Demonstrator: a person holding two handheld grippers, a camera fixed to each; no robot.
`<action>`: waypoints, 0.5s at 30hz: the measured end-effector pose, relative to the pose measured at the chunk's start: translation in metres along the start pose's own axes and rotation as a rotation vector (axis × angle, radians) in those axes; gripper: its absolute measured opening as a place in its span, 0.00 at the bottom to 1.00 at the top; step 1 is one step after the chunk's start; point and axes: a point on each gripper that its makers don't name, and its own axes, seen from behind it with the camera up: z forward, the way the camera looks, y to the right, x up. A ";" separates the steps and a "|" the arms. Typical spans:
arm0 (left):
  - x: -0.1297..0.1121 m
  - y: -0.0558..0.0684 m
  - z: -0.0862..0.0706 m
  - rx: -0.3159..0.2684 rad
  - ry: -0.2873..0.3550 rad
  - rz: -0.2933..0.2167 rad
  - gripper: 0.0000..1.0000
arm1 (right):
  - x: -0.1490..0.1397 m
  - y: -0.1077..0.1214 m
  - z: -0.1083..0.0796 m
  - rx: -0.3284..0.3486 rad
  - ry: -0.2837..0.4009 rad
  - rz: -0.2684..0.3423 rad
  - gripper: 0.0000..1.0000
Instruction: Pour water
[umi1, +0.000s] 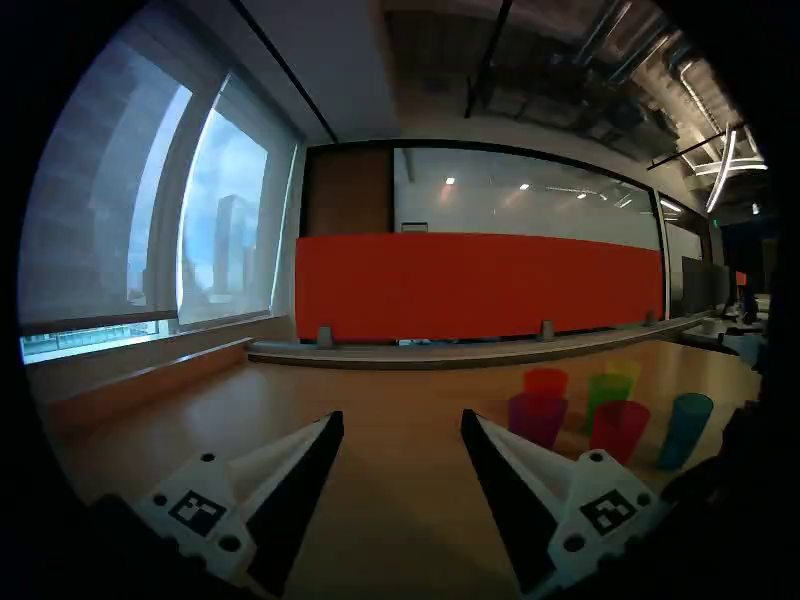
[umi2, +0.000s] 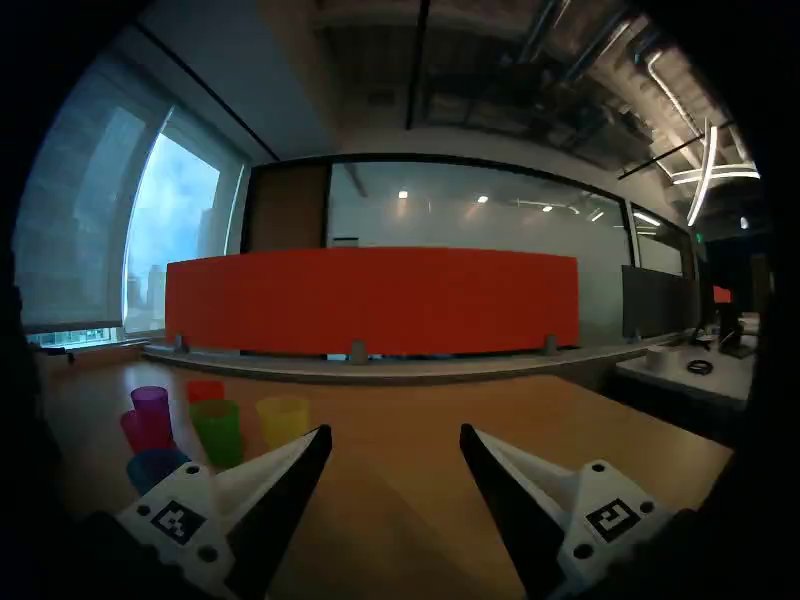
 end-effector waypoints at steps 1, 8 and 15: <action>0.000 0.000 0.000 0.000 -0.001 0.000 0.87 | -0.001 0.000 0.000 0.000 -0.001 0.000 0.99; -0.001 -0.001 0.003 0.000 -0.036 0.004 0.87 | 0.002 0.005 0.002 -0.005 -0.025 0.003 0.99; 0.032 0.001 0.009 -0.012 -0.026 0.009 0.87 | 0.031 0.011 0.004 -0.010 -0.040 0.007 0.99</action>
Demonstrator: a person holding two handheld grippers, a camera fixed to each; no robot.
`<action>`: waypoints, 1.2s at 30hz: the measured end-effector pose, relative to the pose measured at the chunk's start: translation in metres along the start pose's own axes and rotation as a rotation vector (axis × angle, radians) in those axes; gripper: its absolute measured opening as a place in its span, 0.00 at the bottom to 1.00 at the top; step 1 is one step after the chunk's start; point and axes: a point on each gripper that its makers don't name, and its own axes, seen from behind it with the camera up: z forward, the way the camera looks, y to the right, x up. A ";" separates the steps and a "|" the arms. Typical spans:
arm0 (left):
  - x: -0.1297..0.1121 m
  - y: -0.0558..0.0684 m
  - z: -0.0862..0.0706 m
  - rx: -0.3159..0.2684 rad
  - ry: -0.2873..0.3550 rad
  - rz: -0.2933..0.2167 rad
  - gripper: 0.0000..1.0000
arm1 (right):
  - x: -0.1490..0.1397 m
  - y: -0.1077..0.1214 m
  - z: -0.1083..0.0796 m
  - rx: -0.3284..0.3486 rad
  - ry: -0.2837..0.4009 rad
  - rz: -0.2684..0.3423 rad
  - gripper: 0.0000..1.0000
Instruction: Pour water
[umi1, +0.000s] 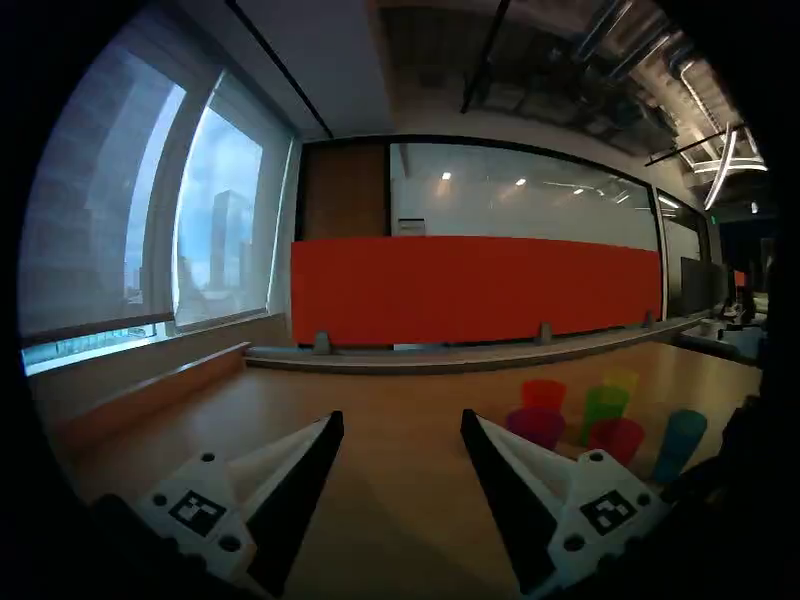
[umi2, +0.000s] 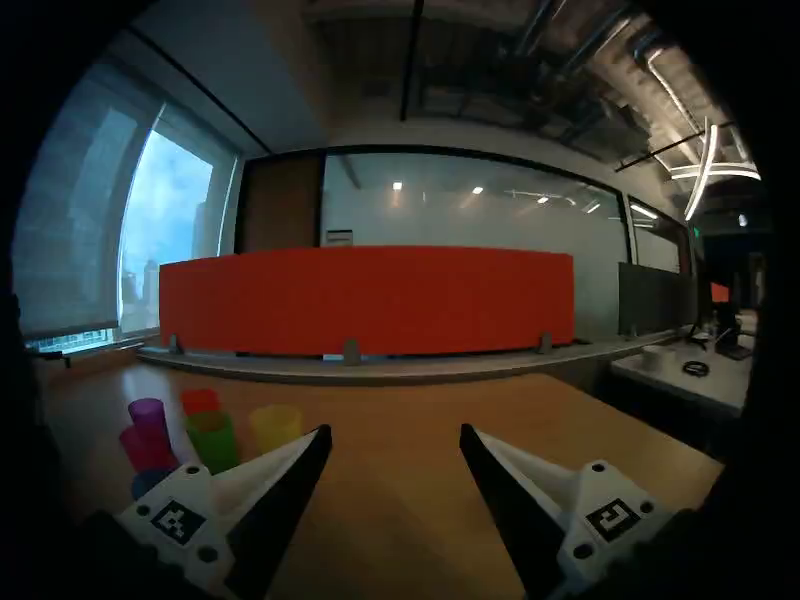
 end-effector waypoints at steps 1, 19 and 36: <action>0.006 0.000 0.001 0.000 -0.001 0.001 0.87 | 0.006 -0.001 0.000 0.004 -0.001 -0.002 0.99; 0.118 0.000 0.020 -0.029 0.000 -0.004 0.87 | 0.108 -0.011 0.009 0.041 -0.038 -0.023 0.99; 0.139 0.018 0.025 -0.162 -0.031 -0.005 0.87 | 0.130 -0.024 0.008 0.135 -0.054 -0.037 0.99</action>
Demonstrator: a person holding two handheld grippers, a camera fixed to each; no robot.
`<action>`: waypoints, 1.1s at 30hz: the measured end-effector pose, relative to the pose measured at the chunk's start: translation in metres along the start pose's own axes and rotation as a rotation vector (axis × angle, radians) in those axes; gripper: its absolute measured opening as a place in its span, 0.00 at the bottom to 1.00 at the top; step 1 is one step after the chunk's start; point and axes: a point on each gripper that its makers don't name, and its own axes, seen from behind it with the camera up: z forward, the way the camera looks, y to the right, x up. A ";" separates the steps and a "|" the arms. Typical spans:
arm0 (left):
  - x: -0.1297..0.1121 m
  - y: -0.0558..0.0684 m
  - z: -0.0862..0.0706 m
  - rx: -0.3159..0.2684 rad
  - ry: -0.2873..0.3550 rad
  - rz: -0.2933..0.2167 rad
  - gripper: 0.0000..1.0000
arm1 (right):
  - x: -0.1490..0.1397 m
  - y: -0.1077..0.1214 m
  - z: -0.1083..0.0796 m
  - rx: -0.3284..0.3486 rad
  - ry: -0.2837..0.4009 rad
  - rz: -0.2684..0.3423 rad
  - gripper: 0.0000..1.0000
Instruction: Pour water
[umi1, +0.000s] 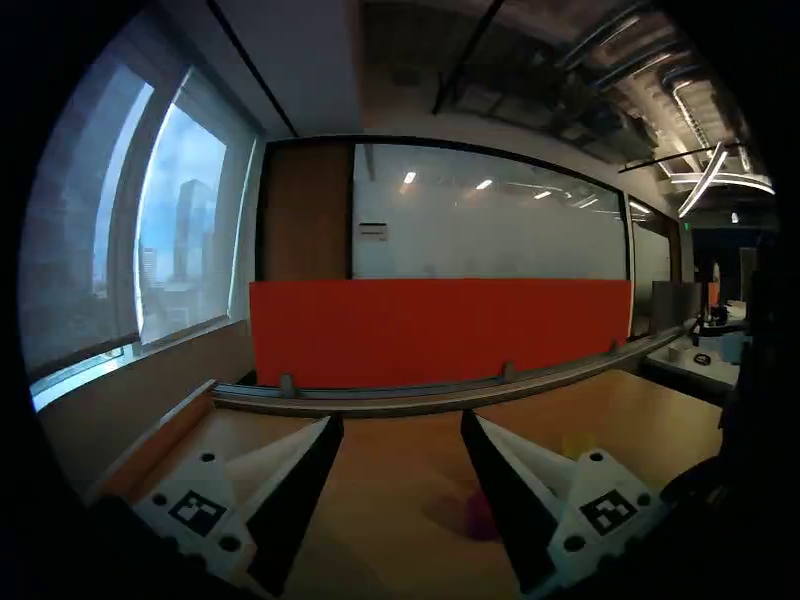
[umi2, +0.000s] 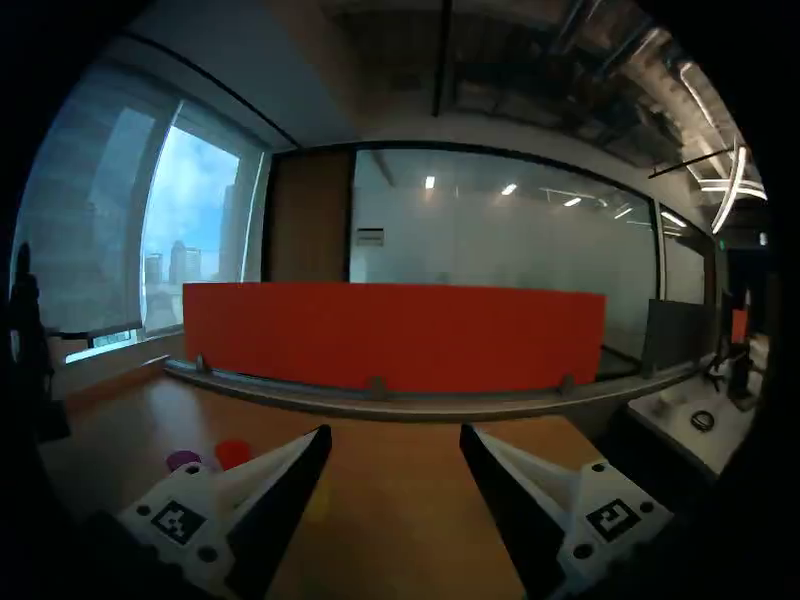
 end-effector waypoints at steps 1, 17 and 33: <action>0.000 0.002 0.000 -0.013 -0.001 0.003 0.87 | 0.001 -0.003 0.000 0.020 0.001 0.002 0.99; -0.001 0.047 -0.008 -0.241 -0.042 0.012 0.87 | 0.018 -0.055 -0.016 0.357 0.011 -0.016 0.99; -0.014 0.051 -0.005 -0.253 -0.087 0.024 0.87 | -0.005 -0.078 -0.026 0.491 -0.107 -0.126 0.99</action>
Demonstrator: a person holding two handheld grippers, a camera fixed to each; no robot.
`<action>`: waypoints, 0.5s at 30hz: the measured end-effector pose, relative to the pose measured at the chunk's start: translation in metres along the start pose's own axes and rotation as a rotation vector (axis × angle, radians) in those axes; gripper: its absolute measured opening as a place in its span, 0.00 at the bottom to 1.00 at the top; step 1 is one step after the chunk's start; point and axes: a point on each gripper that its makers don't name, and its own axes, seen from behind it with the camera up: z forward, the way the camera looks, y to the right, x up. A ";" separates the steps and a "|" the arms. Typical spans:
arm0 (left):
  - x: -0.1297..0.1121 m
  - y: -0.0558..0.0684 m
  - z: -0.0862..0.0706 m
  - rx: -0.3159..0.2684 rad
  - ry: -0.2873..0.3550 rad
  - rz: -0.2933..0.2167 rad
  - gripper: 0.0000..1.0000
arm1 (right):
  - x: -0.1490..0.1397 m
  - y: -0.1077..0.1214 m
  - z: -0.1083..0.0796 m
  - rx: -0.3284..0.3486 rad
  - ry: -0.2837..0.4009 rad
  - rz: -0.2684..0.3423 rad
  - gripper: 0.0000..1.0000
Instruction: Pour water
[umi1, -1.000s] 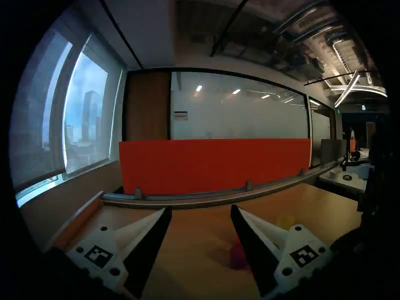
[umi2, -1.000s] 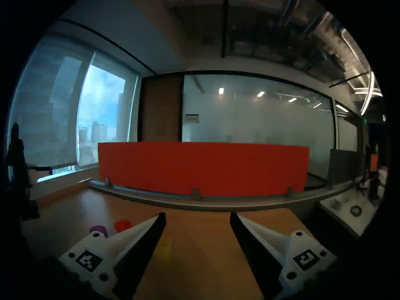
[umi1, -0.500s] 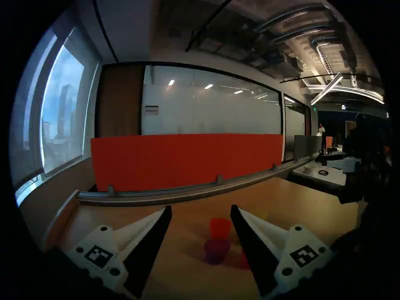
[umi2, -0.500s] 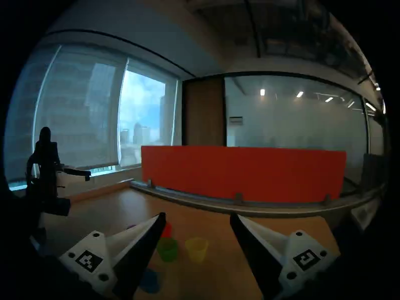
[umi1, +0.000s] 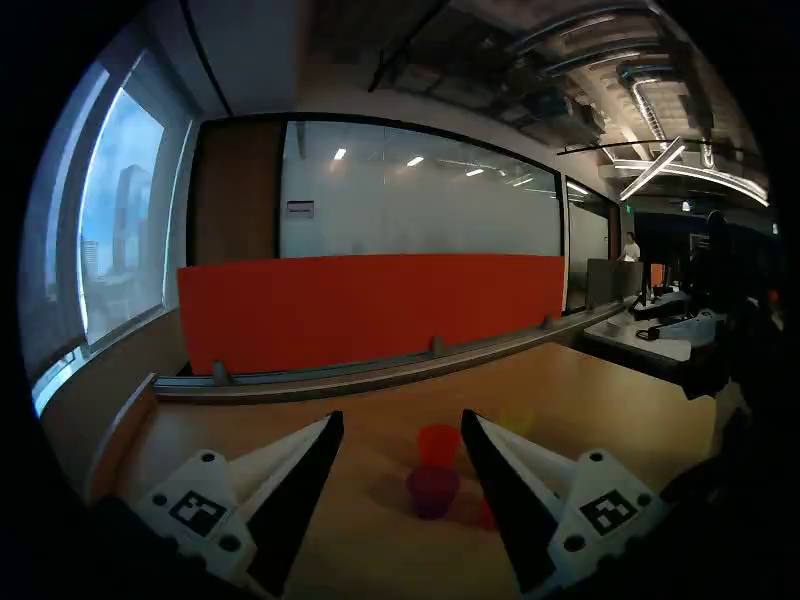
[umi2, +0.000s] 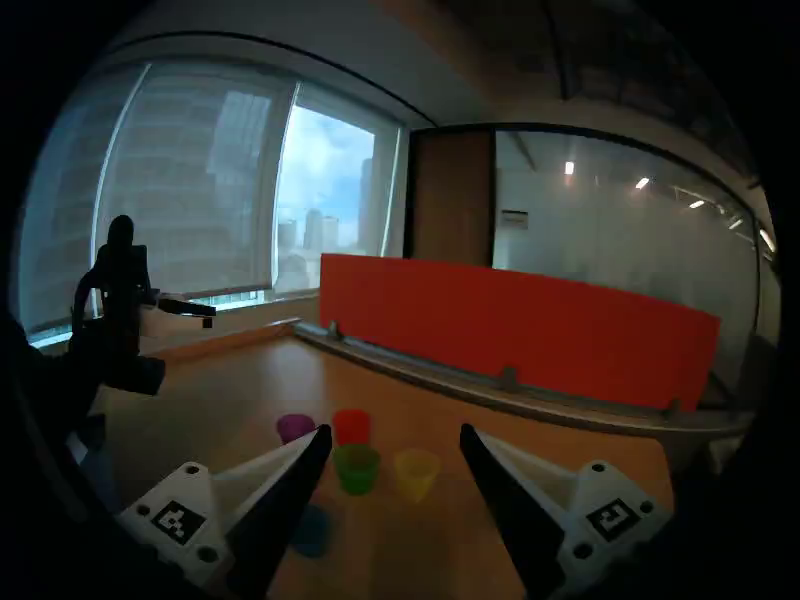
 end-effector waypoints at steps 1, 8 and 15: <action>-0.001 0.001 0.000 -0.003 -0.004 0.000 0.87 | -0.001 -0.001 0.001 0.007 -0.008 -0.004 0.99; -0.008 0.004 0.001 -0.016 -0.025 0.001 0.87 | -0.006 -0.008 0.004 0.039 -0.039 -0.021 0.99; -0.015 0.008 0.001 -0.040 -0.048 0.008 0.87 | -0.011 -0.011 0.005 0.068 -0.060 -0.016 0.99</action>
